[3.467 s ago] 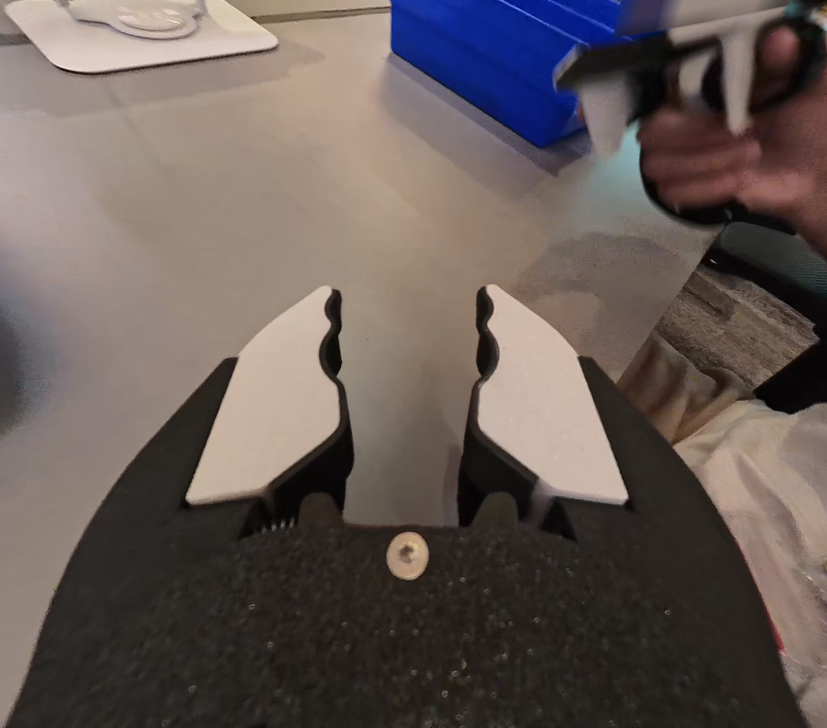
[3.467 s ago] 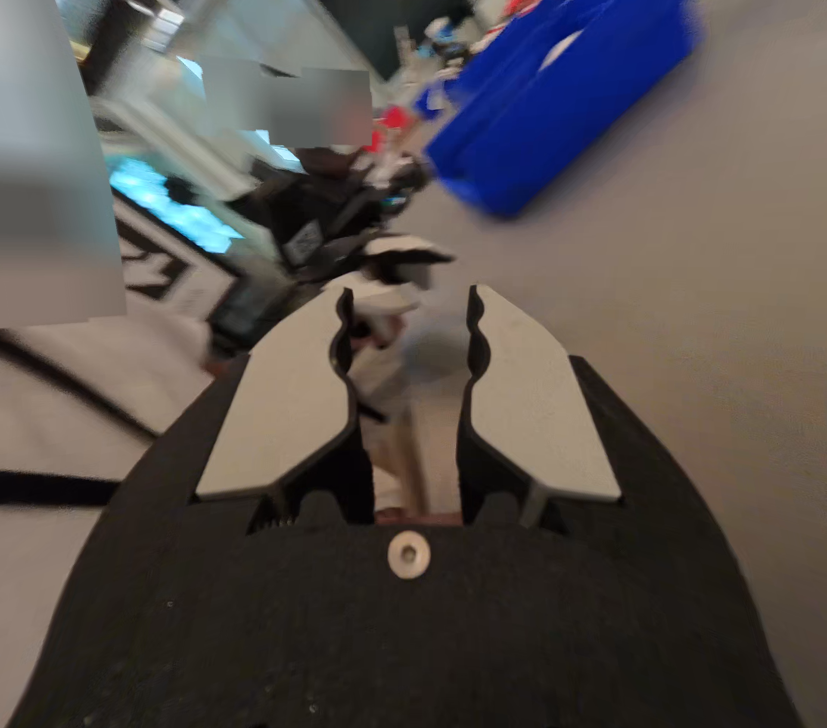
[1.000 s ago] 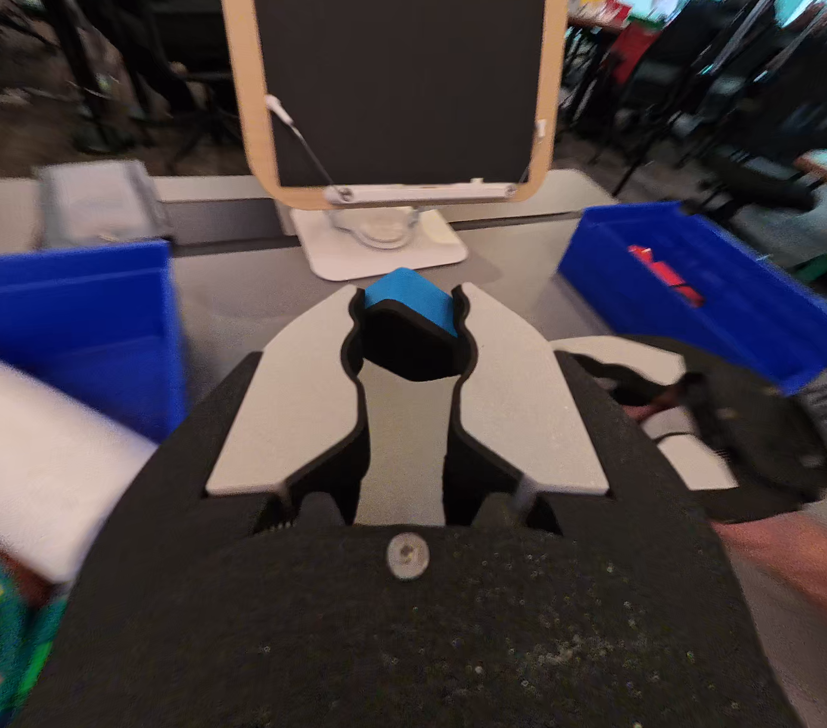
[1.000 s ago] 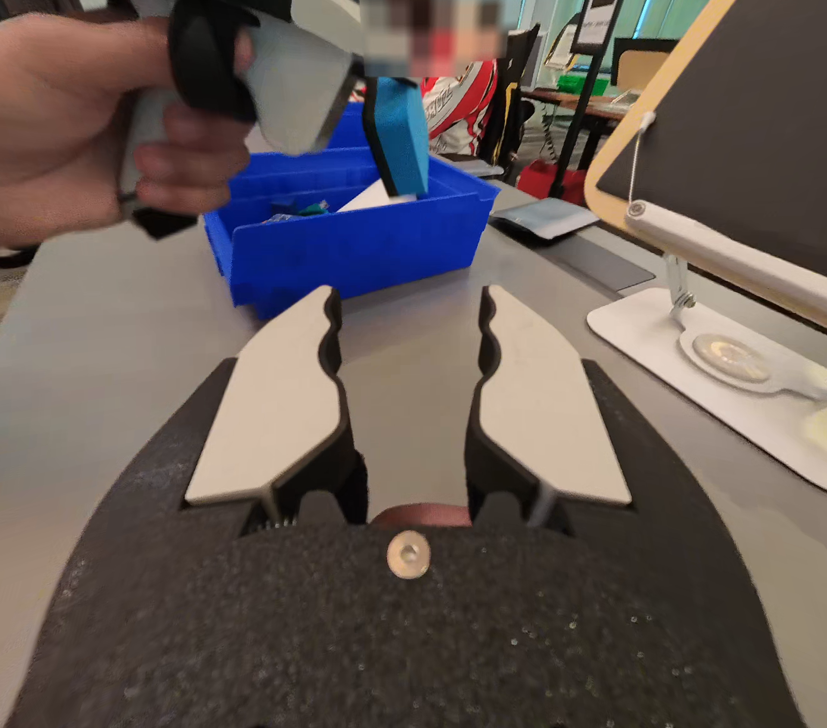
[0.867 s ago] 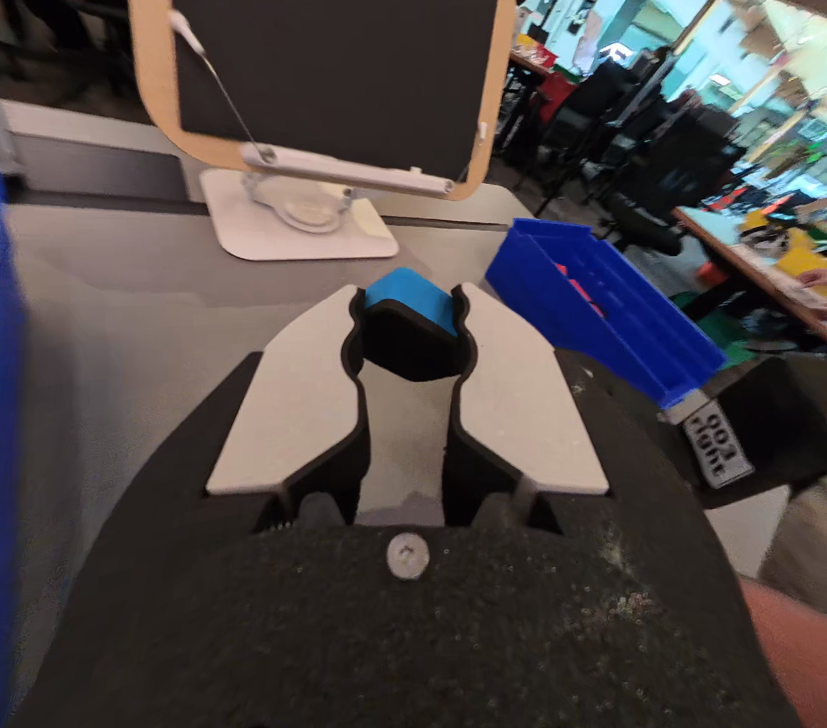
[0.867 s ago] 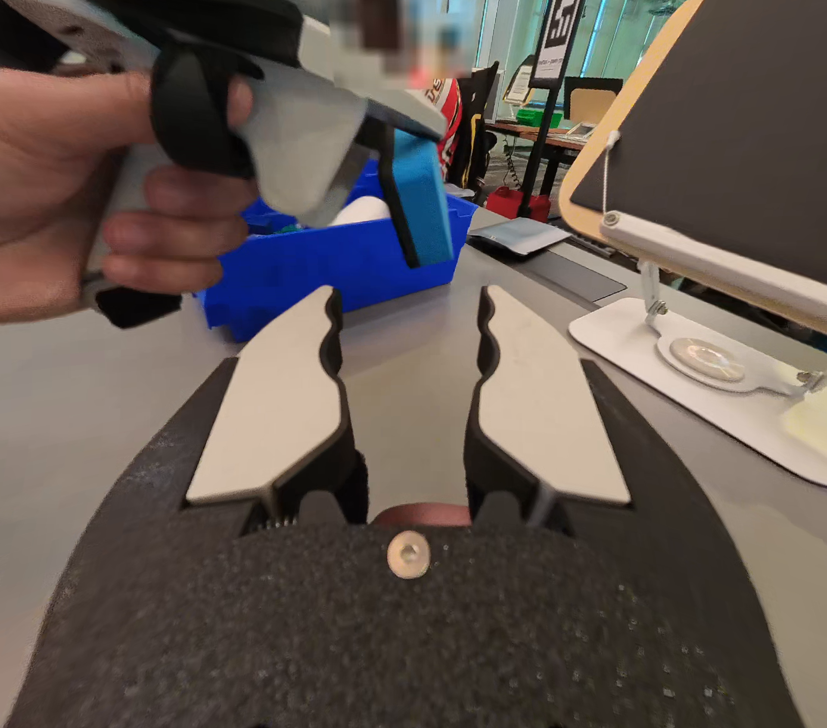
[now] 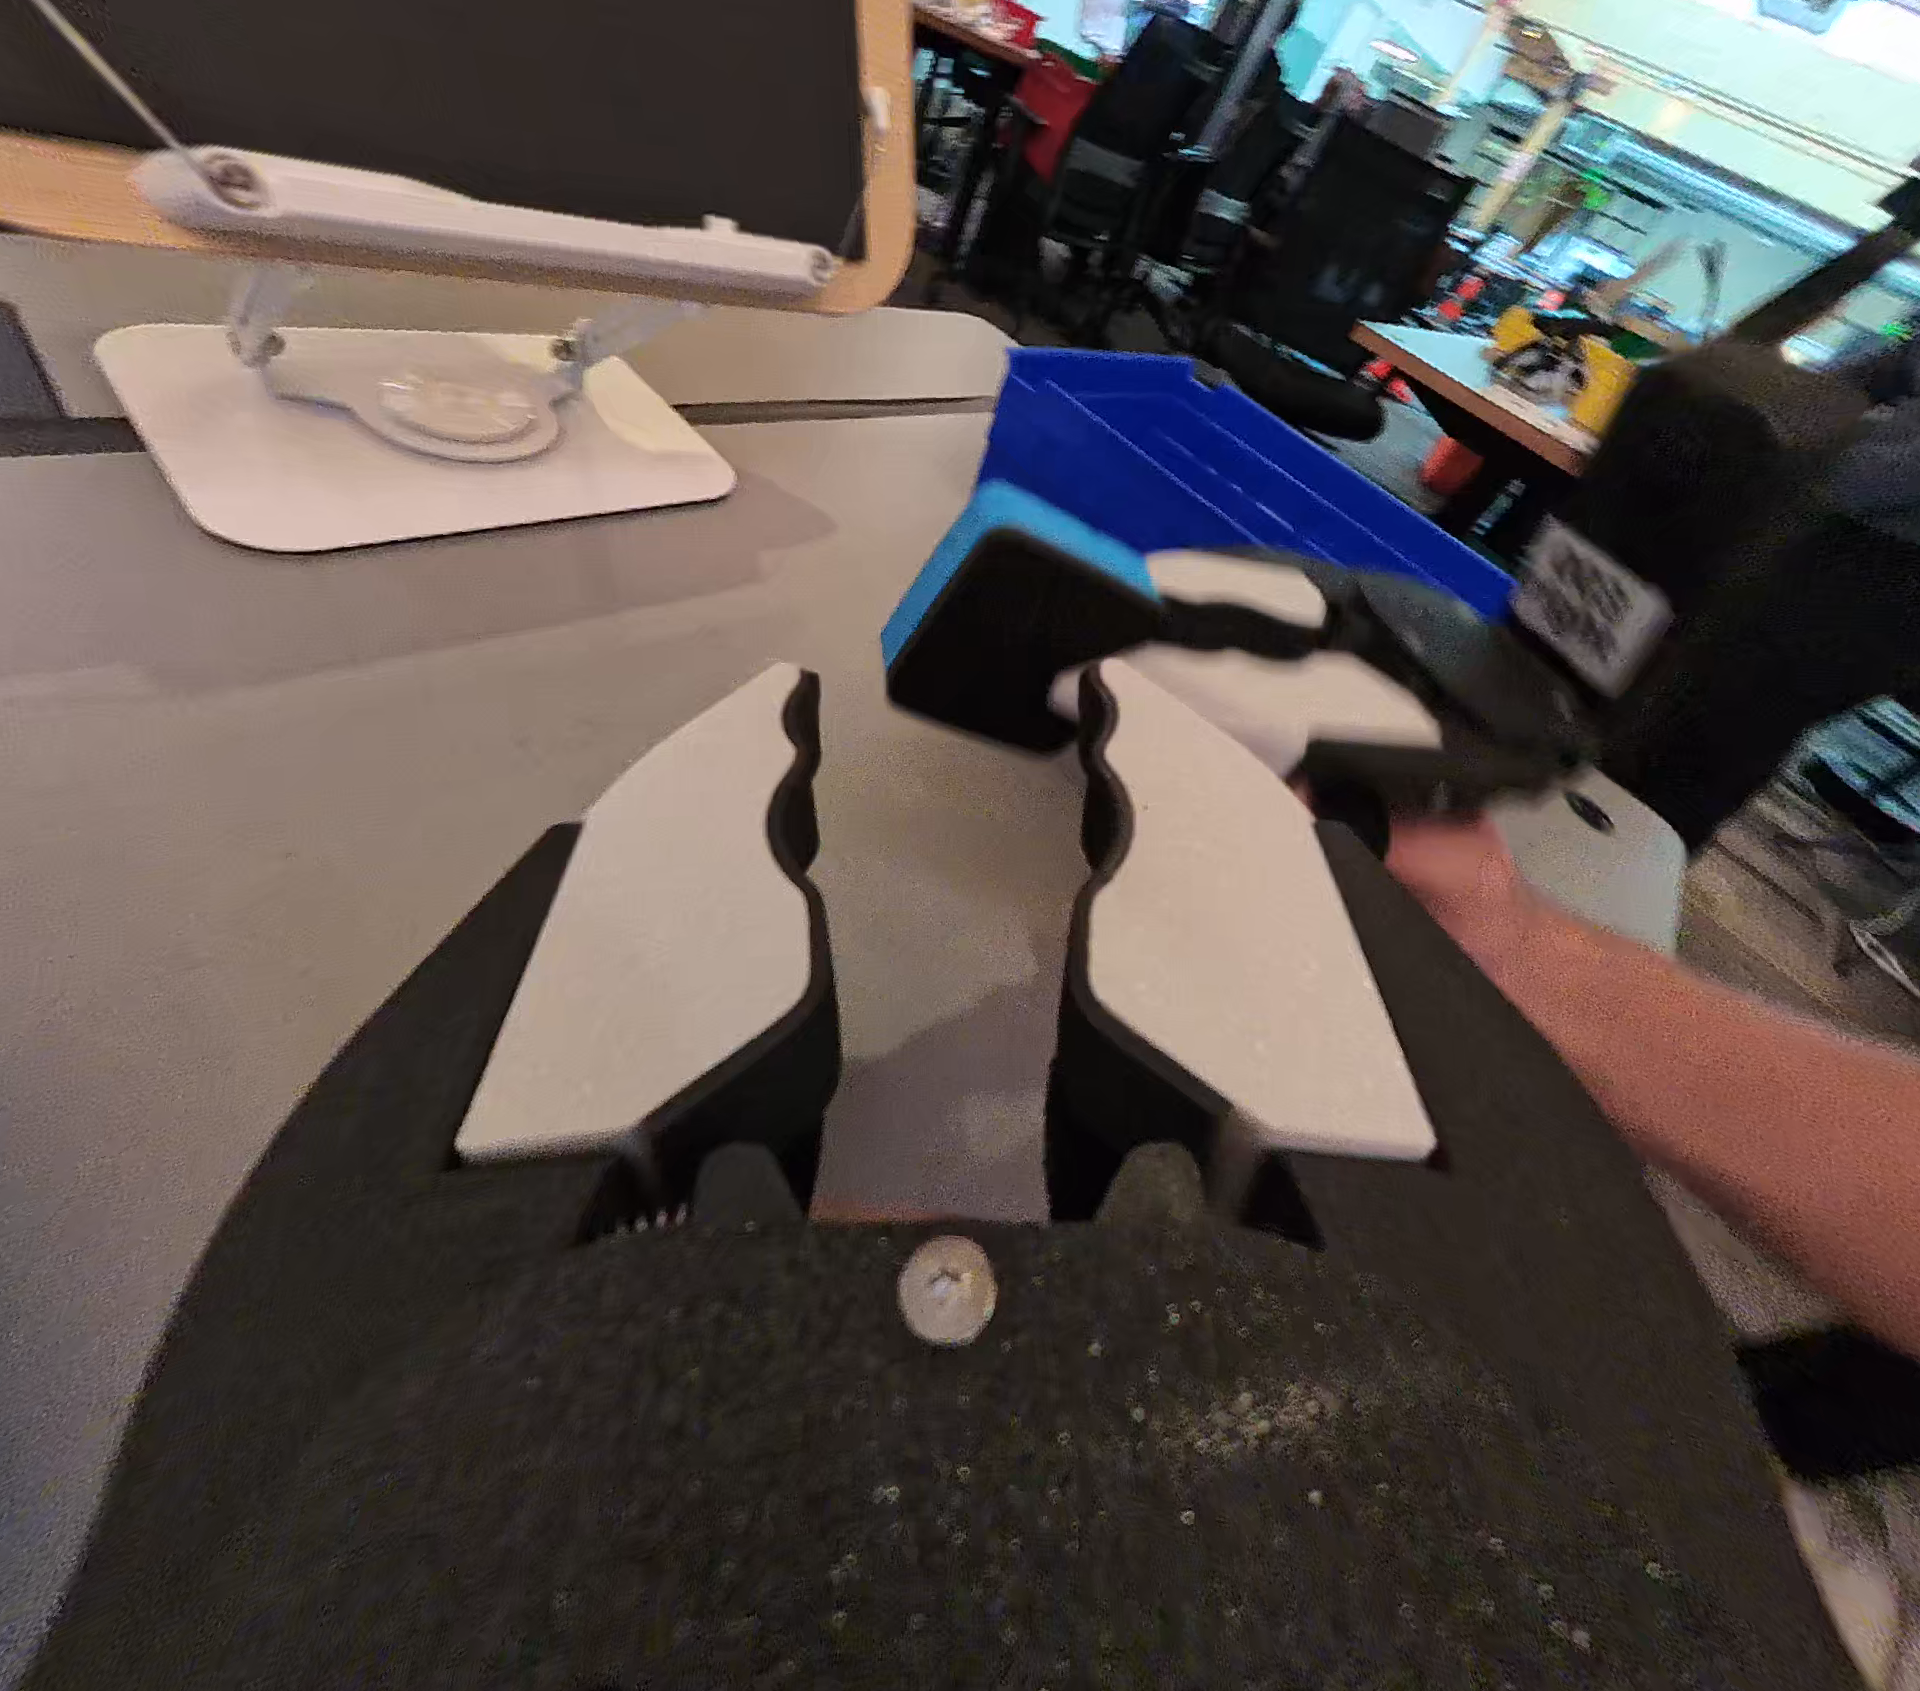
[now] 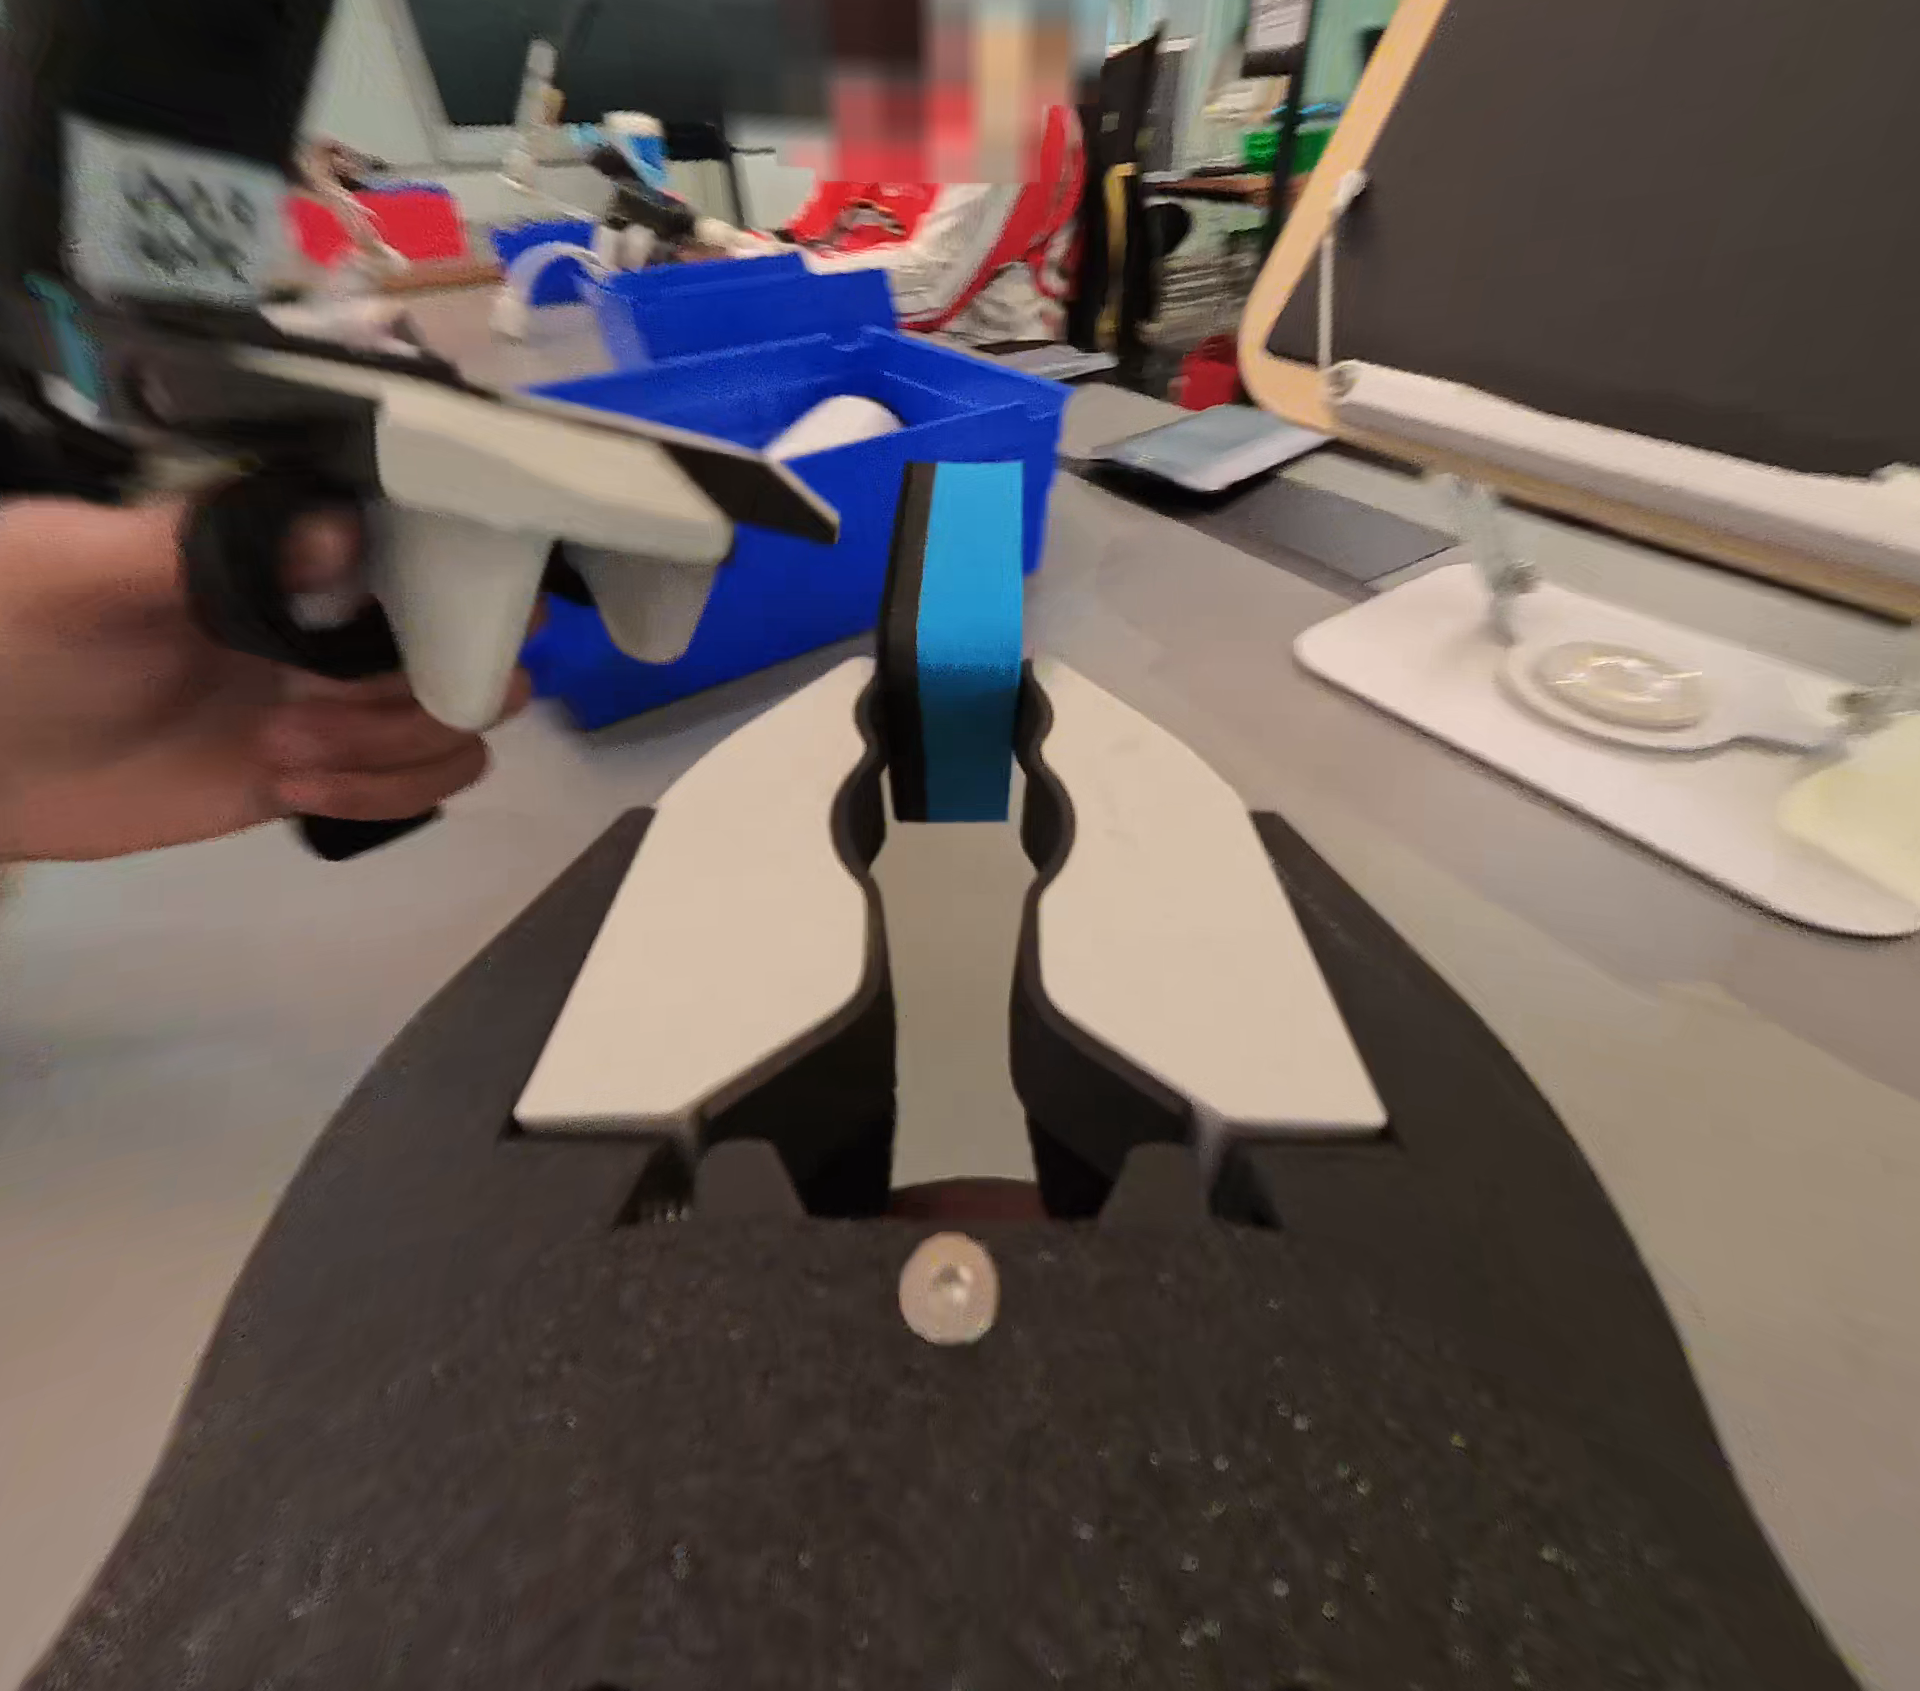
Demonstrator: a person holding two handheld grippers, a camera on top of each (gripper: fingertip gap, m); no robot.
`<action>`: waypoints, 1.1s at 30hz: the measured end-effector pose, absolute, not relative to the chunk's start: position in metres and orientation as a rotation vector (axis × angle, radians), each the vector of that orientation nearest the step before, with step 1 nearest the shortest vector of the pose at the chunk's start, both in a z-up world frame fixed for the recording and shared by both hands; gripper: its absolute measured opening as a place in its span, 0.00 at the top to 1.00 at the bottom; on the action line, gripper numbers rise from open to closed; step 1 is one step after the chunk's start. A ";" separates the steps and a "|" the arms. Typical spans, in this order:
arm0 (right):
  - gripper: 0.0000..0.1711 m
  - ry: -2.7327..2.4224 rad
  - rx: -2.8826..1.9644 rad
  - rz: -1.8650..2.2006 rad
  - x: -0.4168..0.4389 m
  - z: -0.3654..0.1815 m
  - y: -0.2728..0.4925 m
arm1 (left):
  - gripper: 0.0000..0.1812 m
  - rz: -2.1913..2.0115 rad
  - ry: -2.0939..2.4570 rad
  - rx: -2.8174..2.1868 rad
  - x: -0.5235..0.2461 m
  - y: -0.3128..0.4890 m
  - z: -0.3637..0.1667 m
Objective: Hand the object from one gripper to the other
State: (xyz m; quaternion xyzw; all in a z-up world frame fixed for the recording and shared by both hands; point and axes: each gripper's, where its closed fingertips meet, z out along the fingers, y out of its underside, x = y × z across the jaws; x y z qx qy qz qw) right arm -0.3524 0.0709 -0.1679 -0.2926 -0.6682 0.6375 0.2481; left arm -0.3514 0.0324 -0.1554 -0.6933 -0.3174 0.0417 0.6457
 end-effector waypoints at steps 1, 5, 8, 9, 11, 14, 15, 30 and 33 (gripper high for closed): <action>0.87 -1.859 -0.815 1.840 -0.349 -0.163 0.074 | 0.75 0.053 -0.669 -1.584 -0.344 0.030 -0.159; 0.87 -2.040 -0.868 2.423 -0.315 -0.141 0.079 | 0.74 -0.158 -0.485 -1.554 -0.311 0.030 -0.169; 0.87 -1.977 -0.876 2.693 -0.304 -0.133 0.079 | 0.75 -0.309 -0.442 -1.458 -0.298 0.040 -0.158; 0.87 -1.937 -0.872 2.731 -0.305 -0.133 0.076 | 0.77 -0.349 -0.429 -1.426 -0.295 0.043 -0.153; 0.88 -1.803 -0.850 2.839 -0.305 -0.132 0.070 | 0.82 -0.403 -0.448 -1.326 -0.293 0.046 -0.143; 0.87 -1.603 -0.874 2.956 -0.310 -0.134 0.059 | 0.84 -0.429 -0.528 -1.180 -0.302 0.043 -0.134; 0.88 -1.557 -0.898 2.983 -0.312 -0.135 0.058 | 0.84 -0.426 -0.541 -1.161 -0.305 0.041 -0.134; 0.88 -1.588 -0.962 2.970 -0.311 -0.147 0.034 | 0.87 -0.365 -0.544 -1.224 -0.310 0.040 -0.146; 0.86 -1.675 -1.002 2.875 -0.316 -0.155 0.035 | 0.88 -0.308 -0.544 -1.276 -0.312 0.039 -0.150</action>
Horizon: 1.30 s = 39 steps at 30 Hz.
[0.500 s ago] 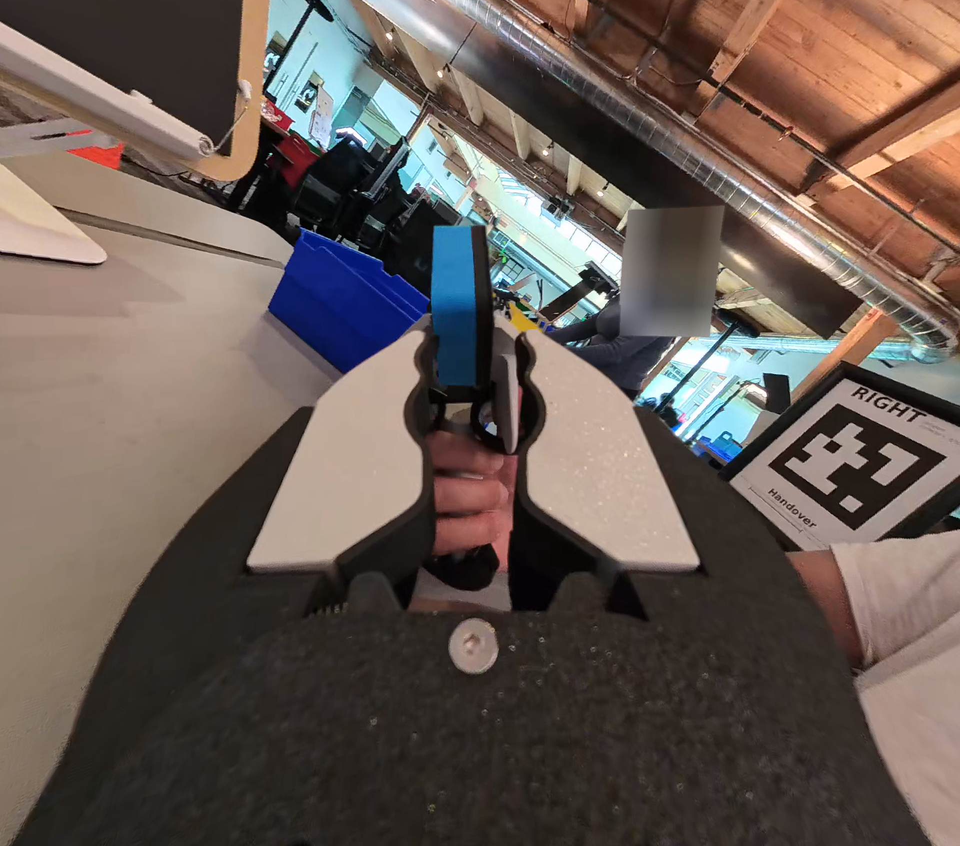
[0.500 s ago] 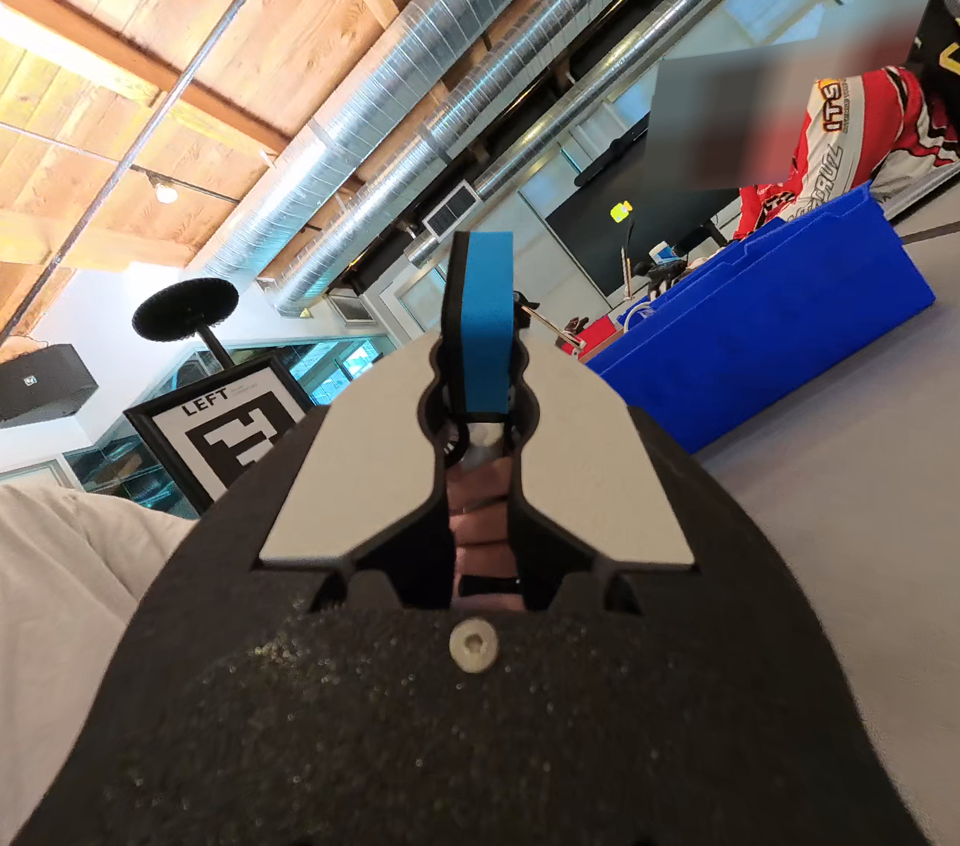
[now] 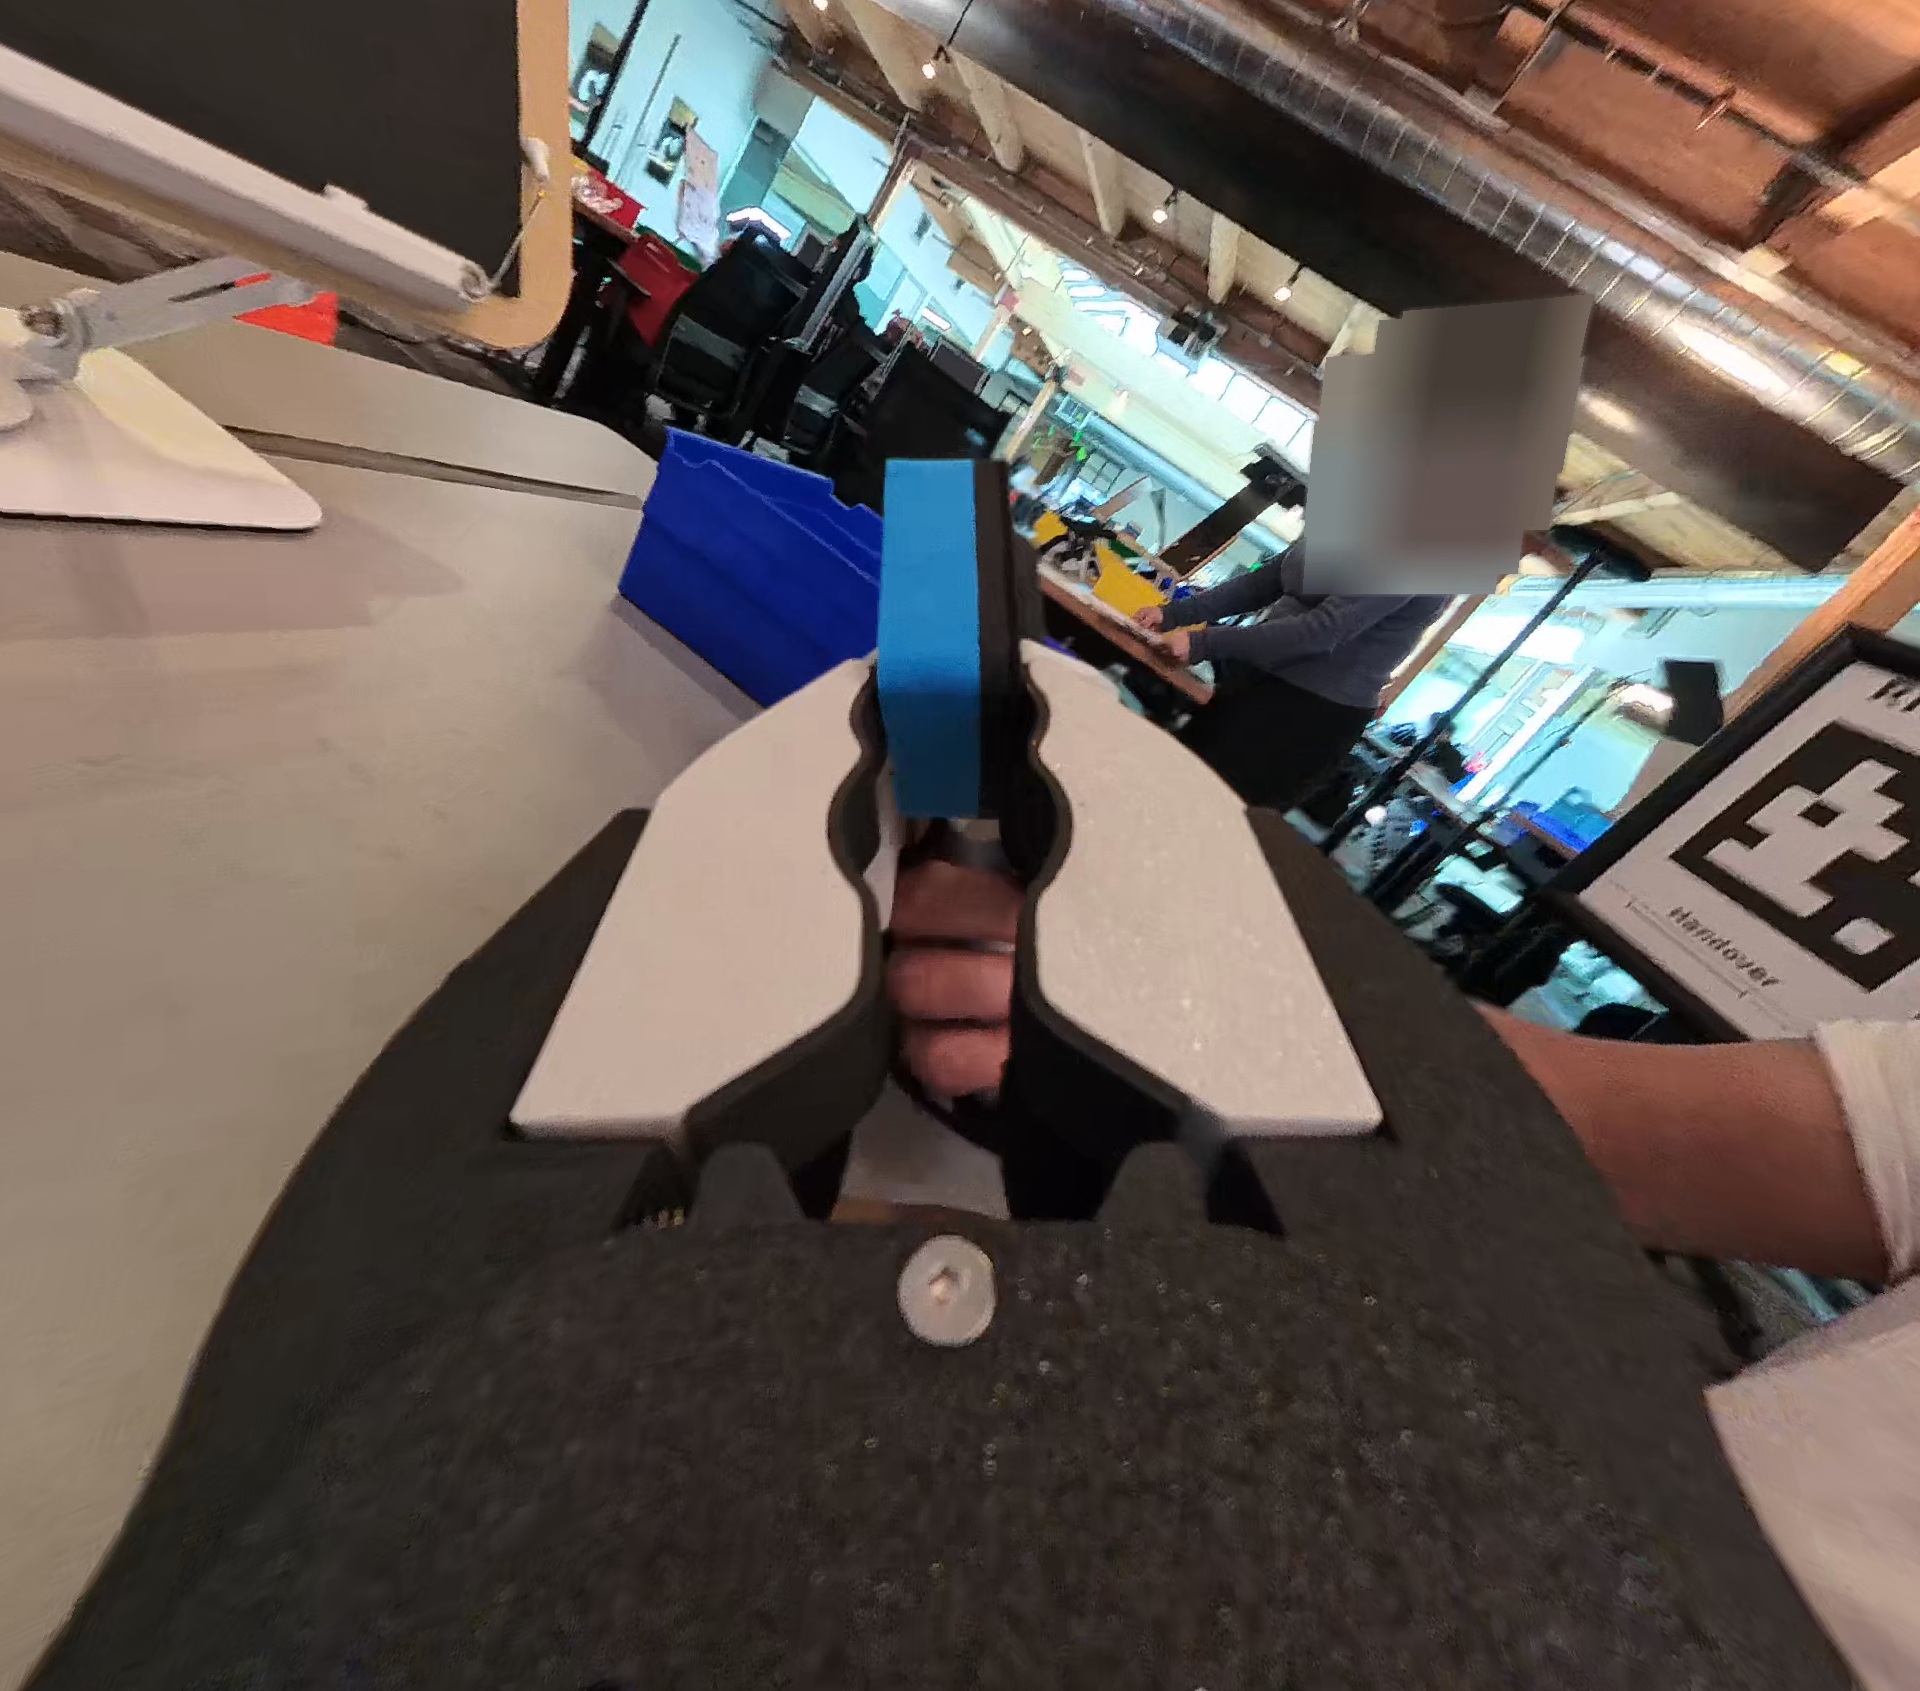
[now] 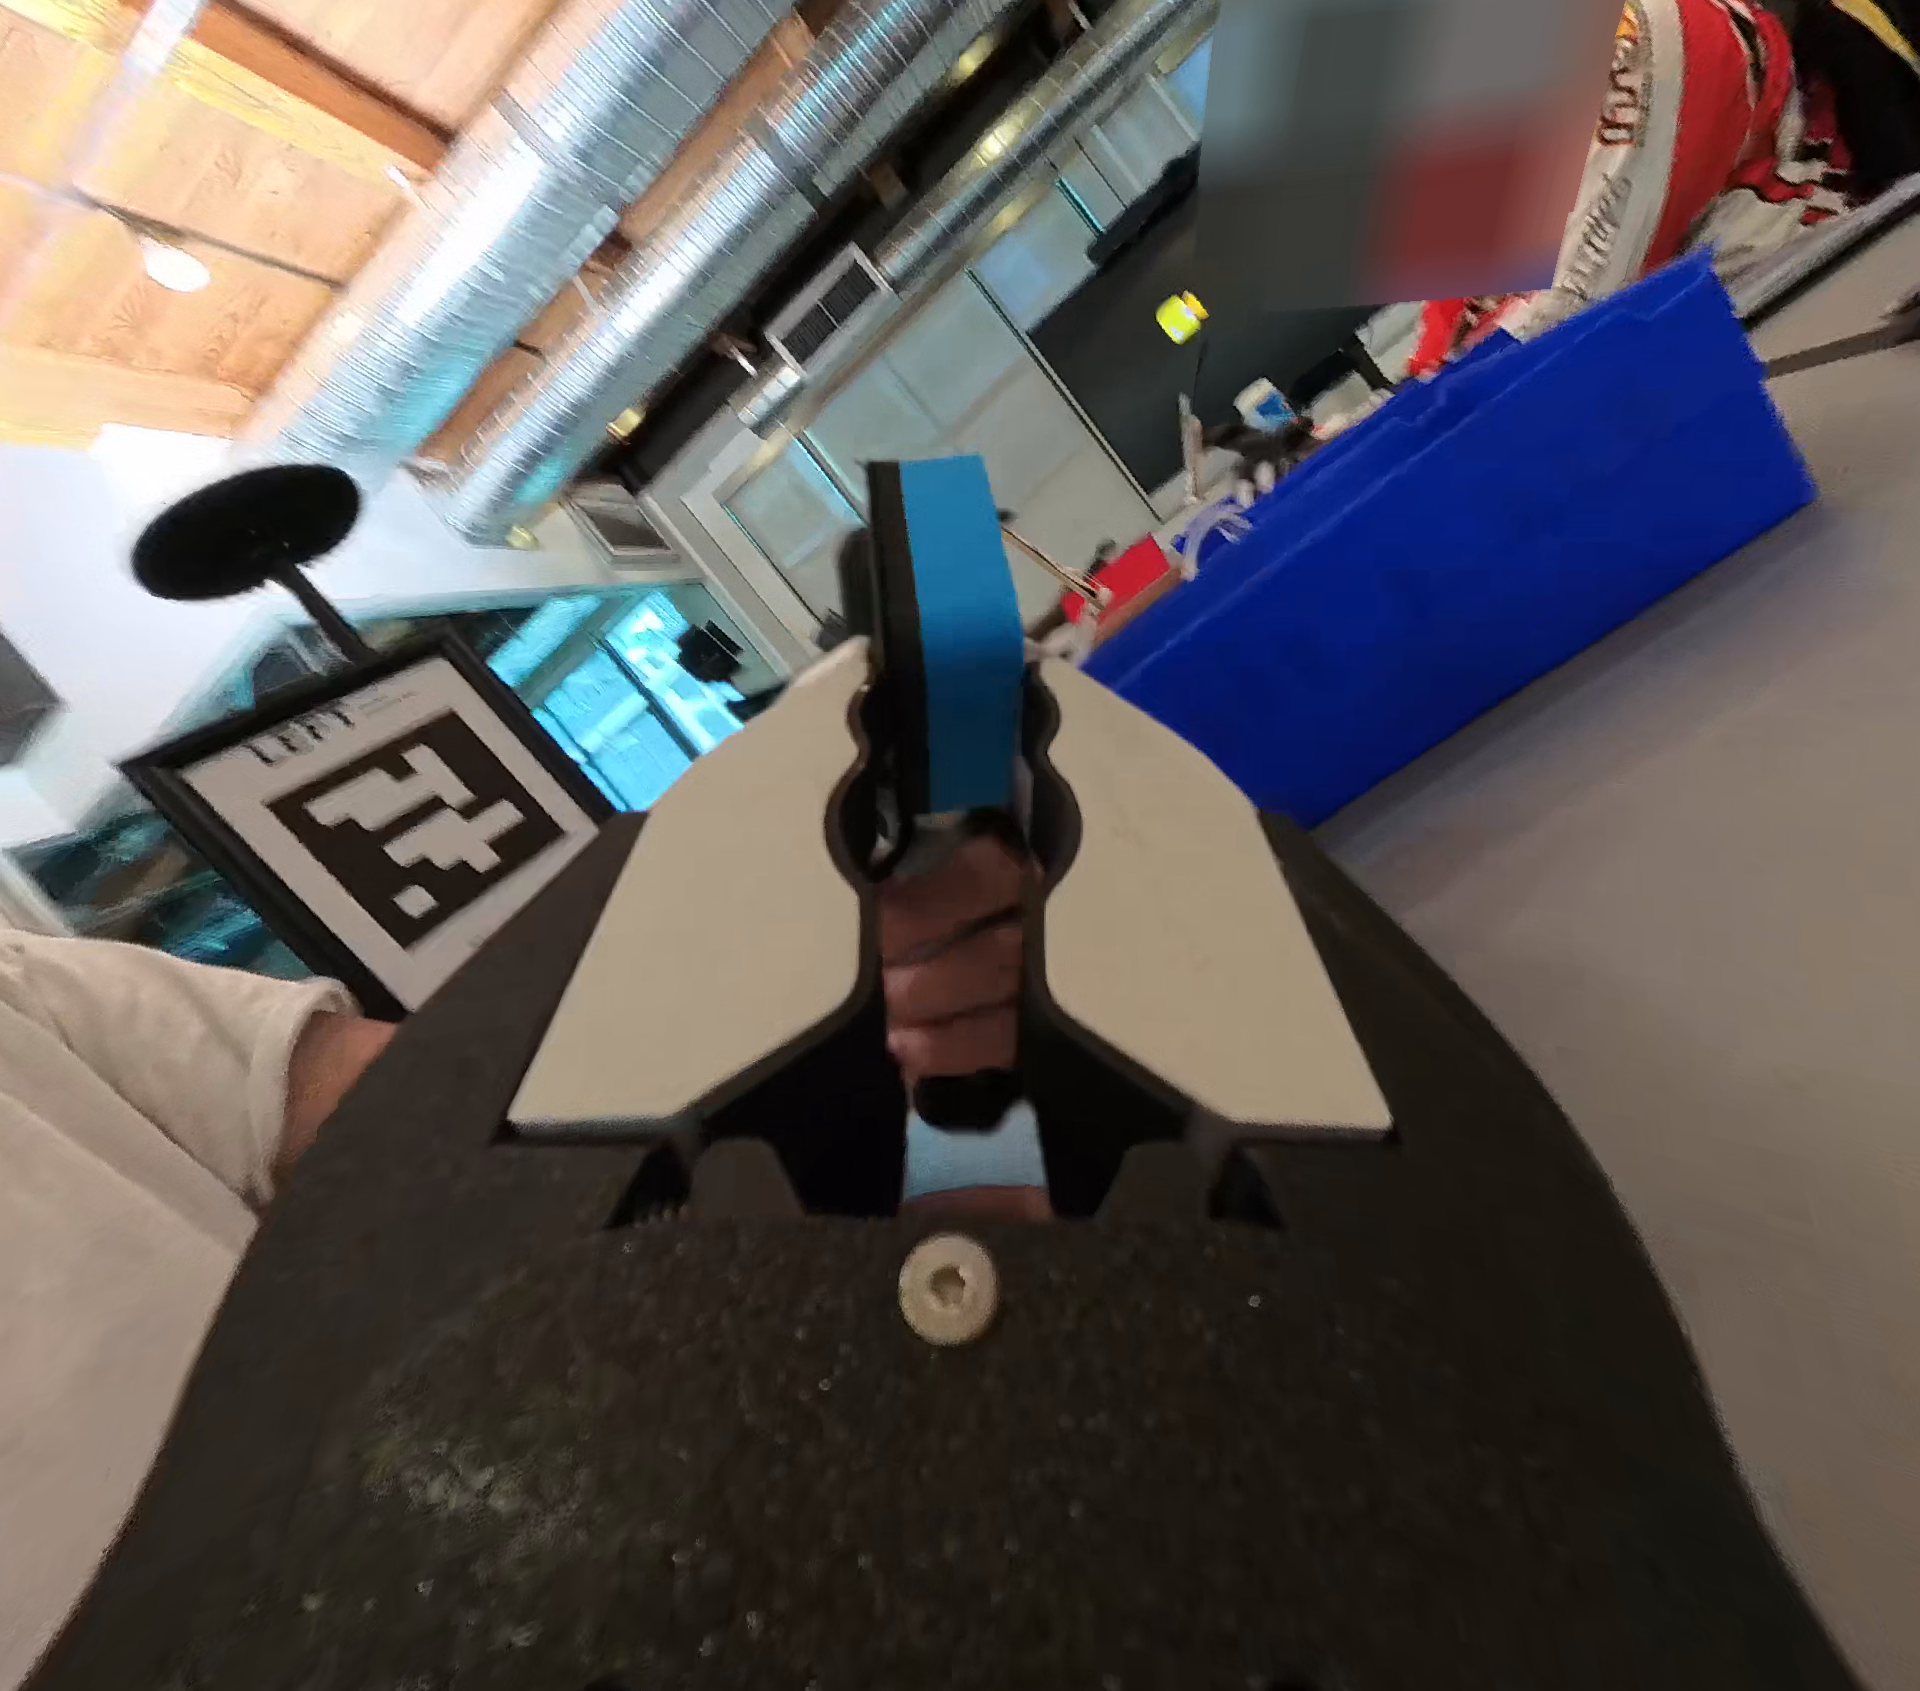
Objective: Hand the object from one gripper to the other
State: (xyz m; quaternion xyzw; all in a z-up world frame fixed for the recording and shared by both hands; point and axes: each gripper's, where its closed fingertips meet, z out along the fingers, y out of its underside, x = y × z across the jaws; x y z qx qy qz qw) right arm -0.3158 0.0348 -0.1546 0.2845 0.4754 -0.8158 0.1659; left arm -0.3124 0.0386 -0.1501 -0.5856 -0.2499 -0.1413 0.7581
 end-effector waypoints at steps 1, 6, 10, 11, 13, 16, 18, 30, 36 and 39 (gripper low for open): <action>0.83 1.436 0.839 -2.311 -0.319 -0.160 0.037 | 0.88 -0.265 -0.535 -1.298 -0.315 0.036 -0.151; 0.66 1.892 1.025 -2.296 -0.338 -0.171 0.067 | 0.88 0.328 -0.359 -1.664 -0.335 0.018 -0.177; 0.53 2.112 1.051 -2.150 -0.337 -0.180 0.070 | 0.88 0.878 -0.086 -1.860 -0.341 0.016 -0.193; 0.47 2.148 1.062 -2.075 -0.336 -0.189 0.066 | 0.88 1.012 -0.045 -1.860 -0.342 0.015 -0.192; 0.42 2.225 1.055 -1.984 -0.333 -0.205 0.060 | 0.88 1.210 0.068 -1.885 -0.340 0.018 -0.194; 0.42 2.376 1.035 -1.961 -0.333 -0.215 0.048 | 0.88 1.386 0.184 -1.921 -0.335 0.025 -0.199; 0.45 2.438 1.014 -1.971 -0.330 -0.213 0.038 | 0.88 1.445 0.237 -1.934 -0.332 0.030 -0.203; 0.64 2.600 1.041 -1.938 -0.333 -0.217 0.035 | 0.83 1.490 0.204 -1.998 -0.332 0.033 -0.212; 0.64 2.337 1.035 -2.187 -0.341 -0.177 0.083 | 0.89 1.285 -0.158 -1.899 -0.355 0.003 -0.201; 0.64 2.821 0.887 -2.265 -0.343 -0.172 0.095 | 0.81 0.771 -0.457 -1.907 -0.354 0.008 -0.205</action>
